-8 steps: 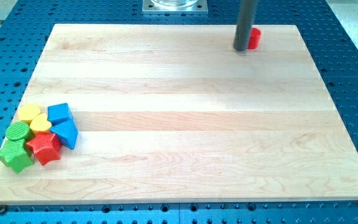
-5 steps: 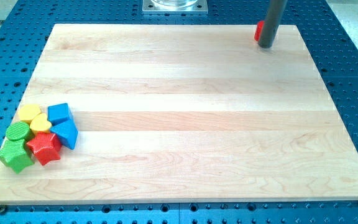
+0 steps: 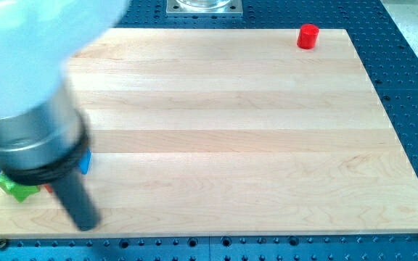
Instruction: Move the yellow heart diagonally left to the red circle
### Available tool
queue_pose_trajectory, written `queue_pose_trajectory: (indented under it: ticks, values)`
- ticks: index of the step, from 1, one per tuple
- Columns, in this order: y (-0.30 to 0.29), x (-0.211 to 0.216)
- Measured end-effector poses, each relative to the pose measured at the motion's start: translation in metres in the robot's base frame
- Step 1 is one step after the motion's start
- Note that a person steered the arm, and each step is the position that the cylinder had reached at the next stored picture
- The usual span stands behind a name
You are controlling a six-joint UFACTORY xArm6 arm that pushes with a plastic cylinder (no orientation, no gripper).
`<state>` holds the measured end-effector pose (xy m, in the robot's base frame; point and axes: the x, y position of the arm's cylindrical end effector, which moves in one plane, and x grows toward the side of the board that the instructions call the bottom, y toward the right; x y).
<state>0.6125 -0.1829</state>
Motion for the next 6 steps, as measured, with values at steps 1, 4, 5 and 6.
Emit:
queue_pose_trajectory:
  ticks: [1,4,5,6]
  values:
    - [-0.076,0.000]
    - [-0.065,-0.037]
    - [-0.046,-0.049]
    - [-0.049,-0.054]
